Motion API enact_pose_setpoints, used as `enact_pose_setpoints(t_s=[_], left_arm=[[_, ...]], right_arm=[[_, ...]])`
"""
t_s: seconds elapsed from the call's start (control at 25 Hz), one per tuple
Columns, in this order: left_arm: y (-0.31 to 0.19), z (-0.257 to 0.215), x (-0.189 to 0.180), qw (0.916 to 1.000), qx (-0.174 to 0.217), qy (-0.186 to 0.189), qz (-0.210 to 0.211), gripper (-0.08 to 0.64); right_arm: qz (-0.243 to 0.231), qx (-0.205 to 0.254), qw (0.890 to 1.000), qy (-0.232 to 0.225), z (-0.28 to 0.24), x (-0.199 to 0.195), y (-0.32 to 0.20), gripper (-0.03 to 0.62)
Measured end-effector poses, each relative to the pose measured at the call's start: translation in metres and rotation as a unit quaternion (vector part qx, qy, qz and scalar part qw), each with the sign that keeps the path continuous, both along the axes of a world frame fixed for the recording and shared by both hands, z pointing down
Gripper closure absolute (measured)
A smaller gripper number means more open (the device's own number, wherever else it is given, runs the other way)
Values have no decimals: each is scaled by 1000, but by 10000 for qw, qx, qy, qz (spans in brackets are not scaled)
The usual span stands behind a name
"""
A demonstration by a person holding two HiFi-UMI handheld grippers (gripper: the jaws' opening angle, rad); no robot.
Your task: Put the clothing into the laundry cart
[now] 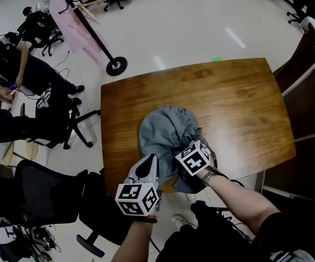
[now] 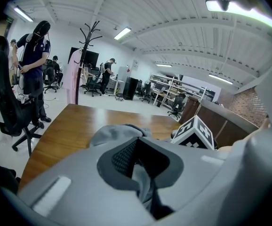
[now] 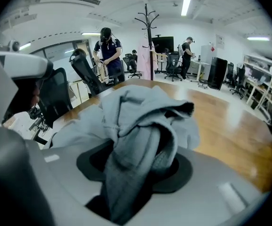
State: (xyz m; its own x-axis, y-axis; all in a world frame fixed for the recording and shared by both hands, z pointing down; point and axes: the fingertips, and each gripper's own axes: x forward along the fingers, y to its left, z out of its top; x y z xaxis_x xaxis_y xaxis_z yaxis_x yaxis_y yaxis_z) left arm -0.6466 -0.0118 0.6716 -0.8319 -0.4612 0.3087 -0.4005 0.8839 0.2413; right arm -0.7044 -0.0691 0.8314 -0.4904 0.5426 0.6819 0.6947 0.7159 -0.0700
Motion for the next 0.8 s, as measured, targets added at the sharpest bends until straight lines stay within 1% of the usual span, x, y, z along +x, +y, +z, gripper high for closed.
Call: enact_pose_setpoints(t_s=[0.16, 0.24, 0.52, 0.8], left_arm=[[-6, -5, 0, 10000, -1, -16, 20, 558], [-8, -8, 2, 10000, -4, -35, 30, 558], [-28, -36, 16, 9998, -68, -174, 94, 558], [-42, -67, 40, 9989, -64, -410, 238, 558]], right_arm=[[-61, -172, 9998, -29, -15, 2, -3, 472], [-75, -261, 9996, -60, -24, 6, -6, 498], [-98, -564, 9978, -349, -73, 26, -27, 514], [-37, -815, 9929, -862, -142, 51, -44, 518]])
